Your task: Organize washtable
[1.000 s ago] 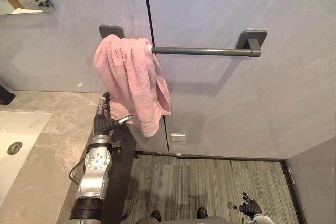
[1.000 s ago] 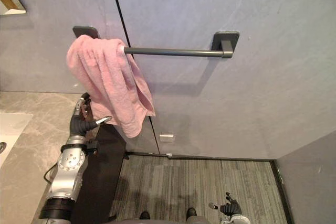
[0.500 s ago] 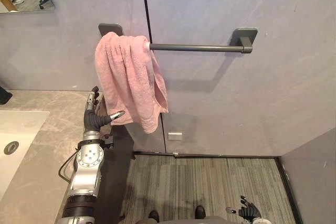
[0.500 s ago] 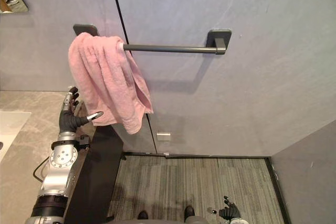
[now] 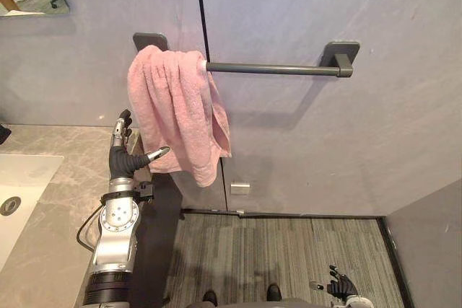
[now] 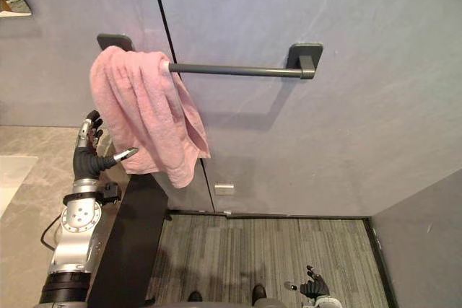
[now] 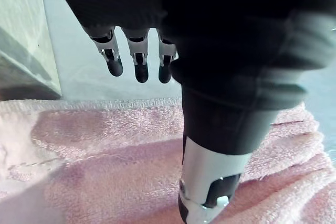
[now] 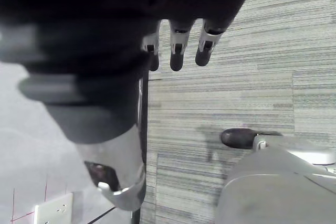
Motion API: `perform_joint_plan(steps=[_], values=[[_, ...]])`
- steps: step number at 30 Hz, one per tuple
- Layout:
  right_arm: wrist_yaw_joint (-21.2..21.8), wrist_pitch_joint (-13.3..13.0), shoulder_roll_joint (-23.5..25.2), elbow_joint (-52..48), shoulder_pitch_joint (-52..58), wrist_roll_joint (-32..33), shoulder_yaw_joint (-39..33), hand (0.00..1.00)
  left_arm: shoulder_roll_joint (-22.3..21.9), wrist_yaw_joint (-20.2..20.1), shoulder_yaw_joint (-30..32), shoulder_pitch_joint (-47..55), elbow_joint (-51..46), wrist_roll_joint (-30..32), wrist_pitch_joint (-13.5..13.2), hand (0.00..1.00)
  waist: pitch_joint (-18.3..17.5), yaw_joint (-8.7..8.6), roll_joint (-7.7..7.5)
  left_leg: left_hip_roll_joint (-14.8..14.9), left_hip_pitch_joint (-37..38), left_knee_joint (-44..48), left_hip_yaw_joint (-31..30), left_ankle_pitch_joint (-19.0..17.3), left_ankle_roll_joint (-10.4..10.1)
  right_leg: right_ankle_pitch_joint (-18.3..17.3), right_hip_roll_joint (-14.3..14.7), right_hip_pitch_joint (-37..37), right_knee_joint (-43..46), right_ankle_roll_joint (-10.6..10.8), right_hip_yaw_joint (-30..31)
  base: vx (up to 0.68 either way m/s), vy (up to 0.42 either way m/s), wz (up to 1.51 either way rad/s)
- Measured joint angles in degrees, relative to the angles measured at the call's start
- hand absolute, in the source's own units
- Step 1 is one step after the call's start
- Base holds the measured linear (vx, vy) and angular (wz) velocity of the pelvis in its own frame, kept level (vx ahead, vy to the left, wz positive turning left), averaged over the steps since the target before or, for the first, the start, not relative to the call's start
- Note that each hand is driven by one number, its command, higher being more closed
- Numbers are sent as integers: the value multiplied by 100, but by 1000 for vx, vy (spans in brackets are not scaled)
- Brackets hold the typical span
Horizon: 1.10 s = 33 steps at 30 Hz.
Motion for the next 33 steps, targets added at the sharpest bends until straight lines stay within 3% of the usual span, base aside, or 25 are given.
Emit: perform_joint_plan(steps=[13, 28, 29, 33], values=[[110, 5, -58, -3, 81, -3, 27, 0, 580, -4, 4, -442, 660, 55, 119, 0, -4, -107, -3, 0, 0, -48, 80, 0, 0, 7, 11, -52, -30, 4, 101, -18, -1, -3], [114, 6, -84, -3, 91, -46, 47, 0, 733, -193, -347, -809, 976, 329, 235, 0, -5, -126, -4, -9, 5, -44, 81, 1, 1, 160, 5, 14, -225, -7, 122, -31, -3, -2], [113, 6, -93, -2, 97, -46, 76, 0, 733, -233, -434, -828, 982, 330, 242, 100, -4, -126, -4, -6, 5, -45, 77, 1, 1, 160, 9, 14, -226, -7, 121, -30, -16, 0], [116, 6, -116, -3, 88, -47, 224, 0, 719, -244, -639, -1032, 1226, 335, 259, 100, -4, -127, -4, -4, 4, -62, 76, 2, 0, 160, 13, 12, -238, -6, 121, 0, 0, 0]])
